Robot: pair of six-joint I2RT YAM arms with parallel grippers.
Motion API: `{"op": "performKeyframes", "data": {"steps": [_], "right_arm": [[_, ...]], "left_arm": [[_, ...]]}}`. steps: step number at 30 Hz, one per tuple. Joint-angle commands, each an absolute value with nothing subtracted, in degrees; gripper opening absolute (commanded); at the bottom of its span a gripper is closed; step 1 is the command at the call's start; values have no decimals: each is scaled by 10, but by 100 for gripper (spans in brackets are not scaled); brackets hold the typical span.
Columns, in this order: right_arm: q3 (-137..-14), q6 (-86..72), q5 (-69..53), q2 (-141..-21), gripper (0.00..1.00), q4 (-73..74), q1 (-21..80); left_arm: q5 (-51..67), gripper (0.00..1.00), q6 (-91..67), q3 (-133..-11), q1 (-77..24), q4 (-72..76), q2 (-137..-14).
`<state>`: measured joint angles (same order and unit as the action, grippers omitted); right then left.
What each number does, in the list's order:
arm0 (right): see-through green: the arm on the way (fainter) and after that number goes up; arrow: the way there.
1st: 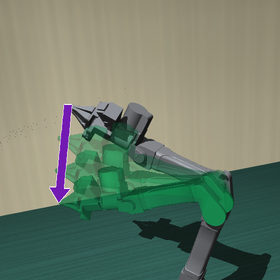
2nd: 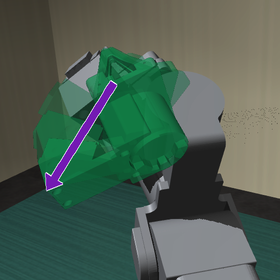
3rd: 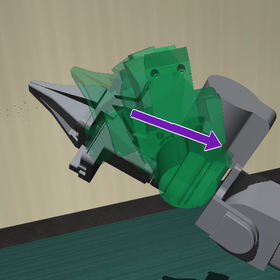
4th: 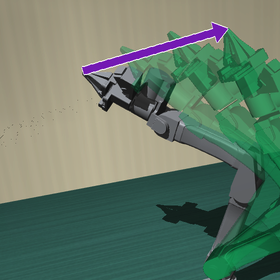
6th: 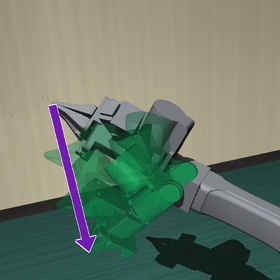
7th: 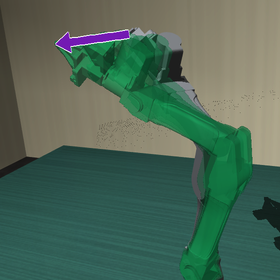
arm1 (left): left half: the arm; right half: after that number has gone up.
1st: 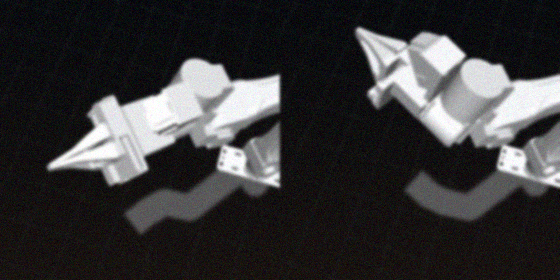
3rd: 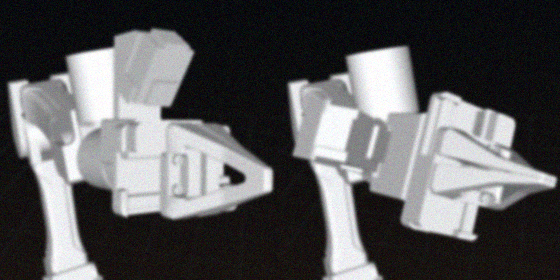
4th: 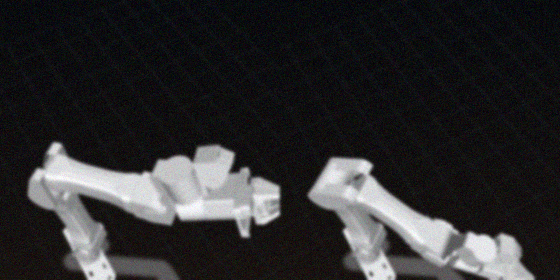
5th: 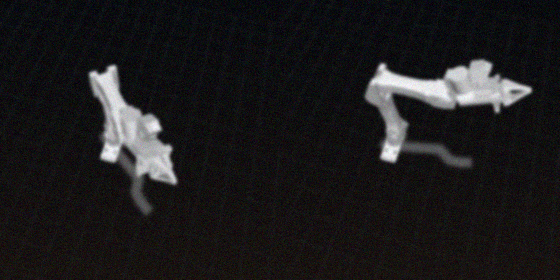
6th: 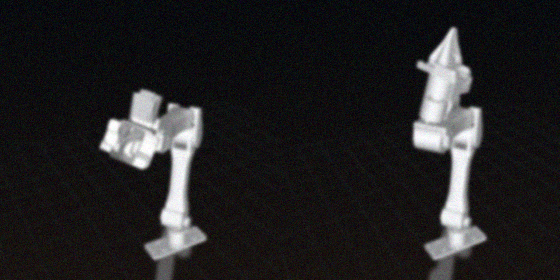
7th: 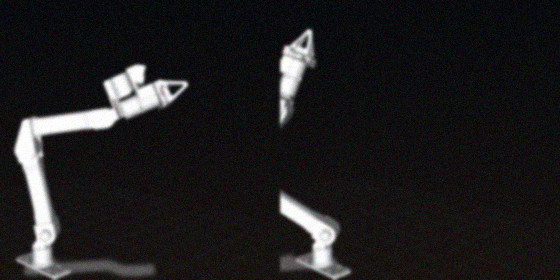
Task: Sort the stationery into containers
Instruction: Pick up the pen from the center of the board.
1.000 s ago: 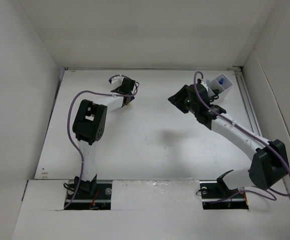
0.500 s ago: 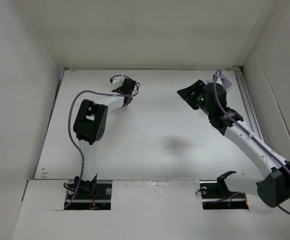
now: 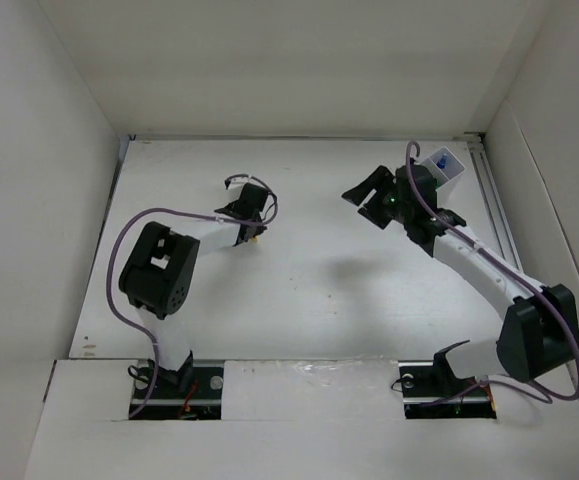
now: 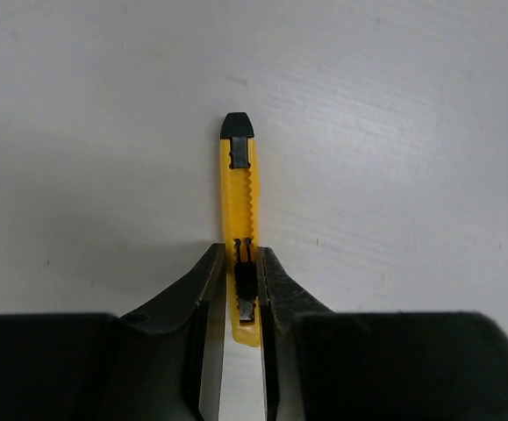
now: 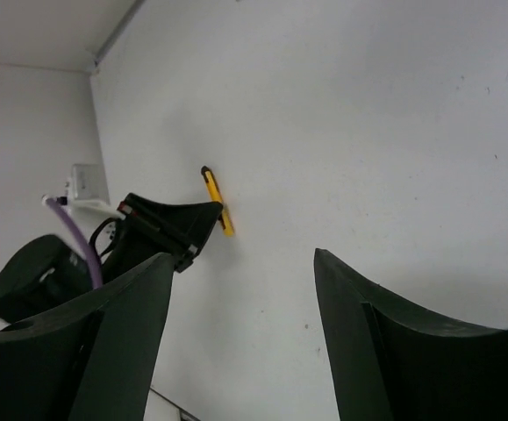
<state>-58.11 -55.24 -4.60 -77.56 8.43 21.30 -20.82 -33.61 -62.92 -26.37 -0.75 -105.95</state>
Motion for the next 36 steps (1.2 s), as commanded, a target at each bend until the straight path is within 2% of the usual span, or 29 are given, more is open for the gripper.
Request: {"op": "performKeyframes", "data": {"steps": [1,11,17,24,27,32,34,36], "right_arm": [[-593,-549,-72,-786,72,46,212],[-643,-537,-151,-909,76,21,254],[-683,-532,-158,-964,79,10,308],[-705,-532,-158,-994,79,4,330],[-705,-532,-152,-994,75,-1,330],[-705,-544,-141,-994,49,-7,330],[-705,-544,-141,-1005,46,-7,330],[-705,-549,-141,-1005,37,-7,330]], "left_arm": [[-141,0,-313,-573,-262,49,-975],[74,0,-278,-436,-268,206,-843],[108,0,-243,-418,-316,242,-811],[168,0,-237,-413,-316,260,-795],[179,0,-237,-413,-316,265,-795],[191,0,-237,-406,-316,271,-783],[191,0,-237,-406,-316,271,-783],[196,0,-237,-401,-316,276,-776]]}}
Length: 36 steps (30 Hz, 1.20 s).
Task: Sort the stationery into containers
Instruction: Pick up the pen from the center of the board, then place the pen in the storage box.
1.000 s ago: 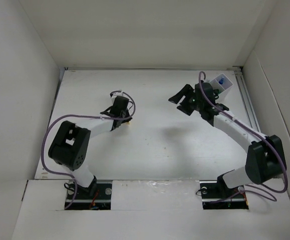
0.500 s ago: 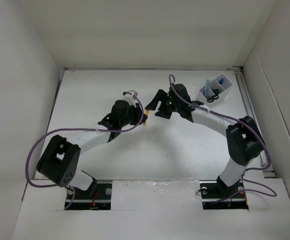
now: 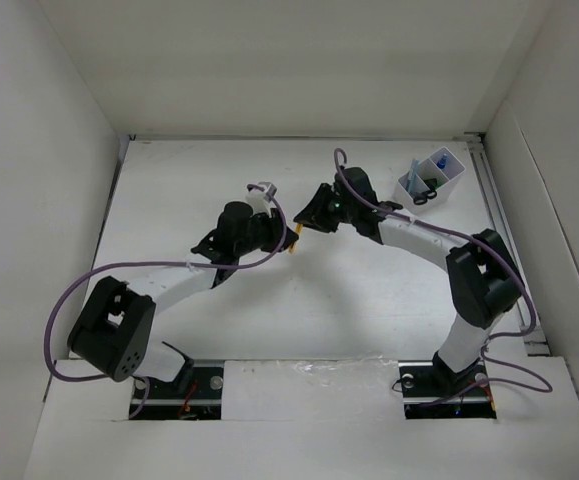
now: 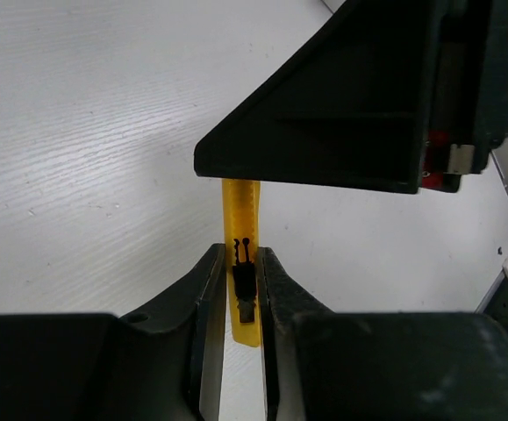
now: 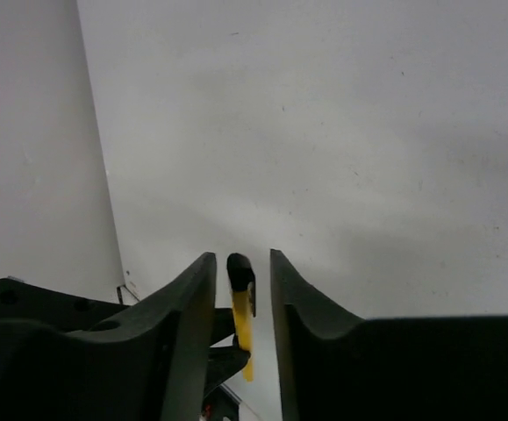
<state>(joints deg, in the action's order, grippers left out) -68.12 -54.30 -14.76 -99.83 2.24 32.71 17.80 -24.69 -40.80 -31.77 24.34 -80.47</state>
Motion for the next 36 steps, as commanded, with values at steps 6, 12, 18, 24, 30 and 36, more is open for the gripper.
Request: {"op": "performKeyframes", "data": {"steps": [6,12,18,24,30,36], "right_arm": [[-710,-555,-147,-1012,0,-7,330],[-710,-560,-98,-972,0,5,310],[-734,-554,-26,-919,0,60,244],[-772,-537,122,-859,0,119,181],[-826,-502,325,-867,0,175,162],[-868,-497,428,-912,0,205,146]], "left_arm": [[196,2,-237,-401,-316,276,-766],[208,63,-231,-382,-316,289,-722],[203,100,-226,-360,-316,294,-665],[174,100,-226,-340,-316,289,-621],[183,100,-231,-335,-316,276,-602],[183,100,-231,-335,-316,271,-596]]}}
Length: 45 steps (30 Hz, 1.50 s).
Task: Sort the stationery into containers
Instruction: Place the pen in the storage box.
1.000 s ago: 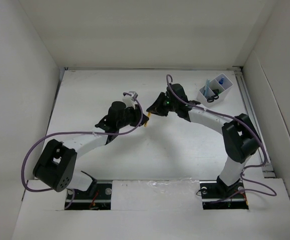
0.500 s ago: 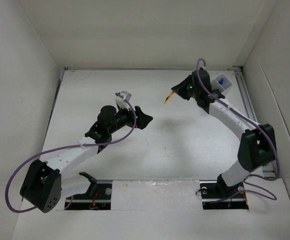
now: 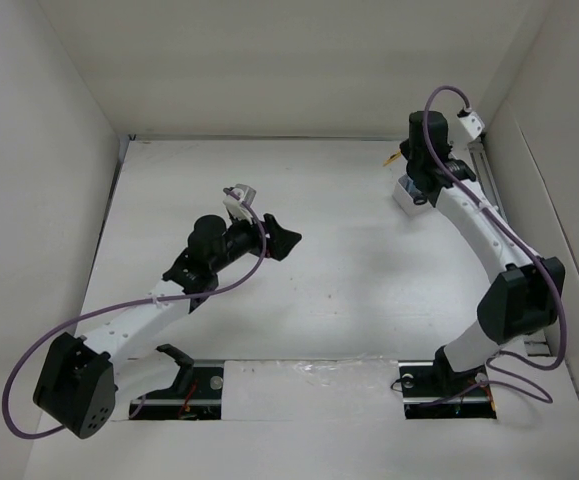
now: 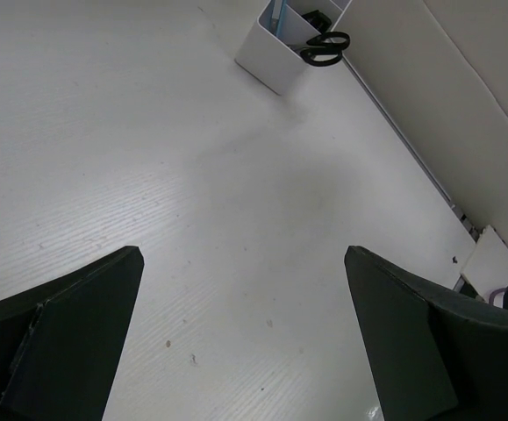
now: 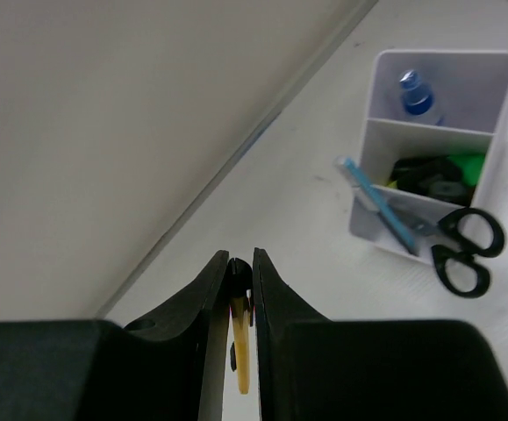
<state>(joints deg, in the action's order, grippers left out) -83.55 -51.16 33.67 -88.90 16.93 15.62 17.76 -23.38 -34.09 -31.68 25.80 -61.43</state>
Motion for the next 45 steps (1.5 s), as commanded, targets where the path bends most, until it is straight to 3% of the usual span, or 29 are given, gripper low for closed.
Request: {"op": "performKeyframes", "data": {"steps": [1,10,25,45], "right_arm": [[-874,-497,438,-928,0,213,146],[-882,-466,461,-987,0,190,135],[-991,-525,613,-1117,0,320,123],[-1027,-585,707,-1194,2,357,122]], "left_arm": [[183,100,-231,-335,-316,271,-591],[171,100,-231,-335,-316,265,-596],[176,100,-236,-335,-316,264,-613],[164,100,-236,-340,-316,252,-613]]}}
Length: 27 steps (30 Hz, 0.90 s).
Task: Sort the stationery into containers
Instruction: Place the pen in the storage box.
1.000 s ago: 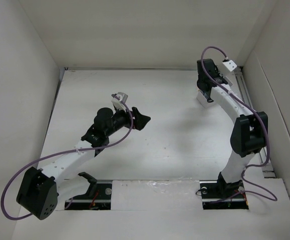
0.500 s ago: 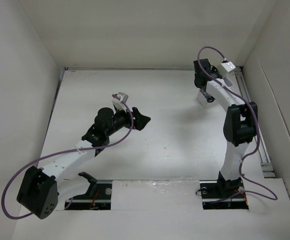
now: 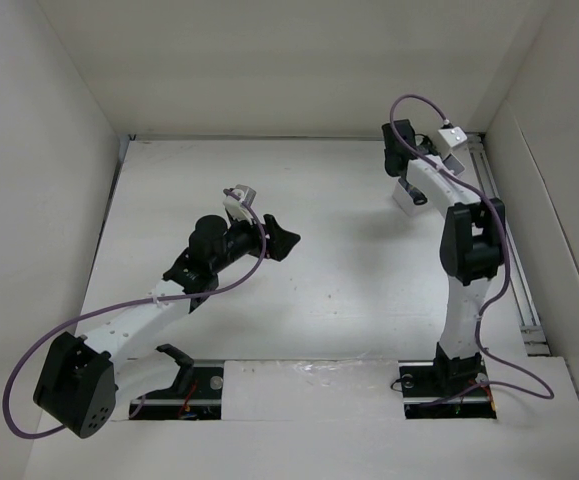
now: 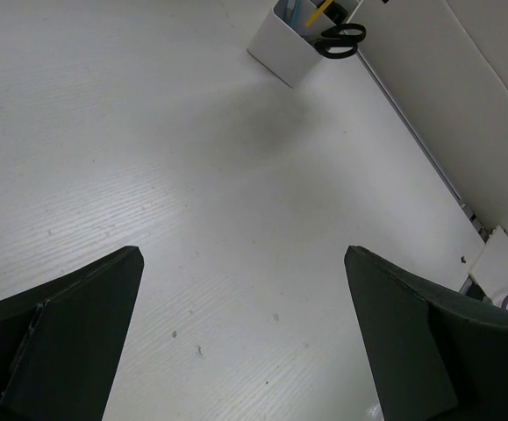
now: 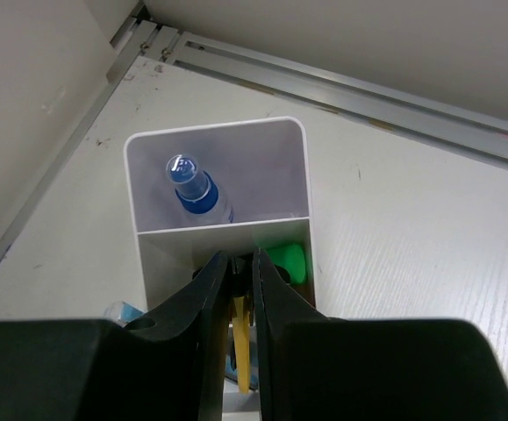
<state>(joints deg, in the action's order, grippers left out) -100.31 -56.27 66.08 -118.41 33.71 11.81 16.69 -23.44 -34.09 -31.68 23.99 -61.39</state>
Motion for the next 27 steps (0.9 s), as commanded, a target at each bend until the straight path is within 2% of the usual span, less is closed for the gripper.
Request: {"op": "performKeyframes", "data": {"steps": [1,5,8,9,13,16,27], "right_arm": [[-1034,-585,708,-1200,2,357,122],[-1049,-597,708,-1212,4,379,122],[-1054,-597,701,-1217,20,379,122],[-1054,-597,694,-1217,30,385,122],[-1053,-603,682,-1198,48,390,133],[-1047,-603,659,-1173,56,385,139],[-954,-579,514,-1020,62,312,174]], "left_arm": [[164,100,-236,-340,-316,252,-613],[164,100,-236,-340,-316,252,-613],[164,100,-236,-340,-316,252,-613],[164,100,-236,-340,-316,252,-613],[159,100,-236,-340,-316,252,-613],[159,100,-236,-340,-316,252,-613],[135,100,-242,-334,-316,252,-600]]}}
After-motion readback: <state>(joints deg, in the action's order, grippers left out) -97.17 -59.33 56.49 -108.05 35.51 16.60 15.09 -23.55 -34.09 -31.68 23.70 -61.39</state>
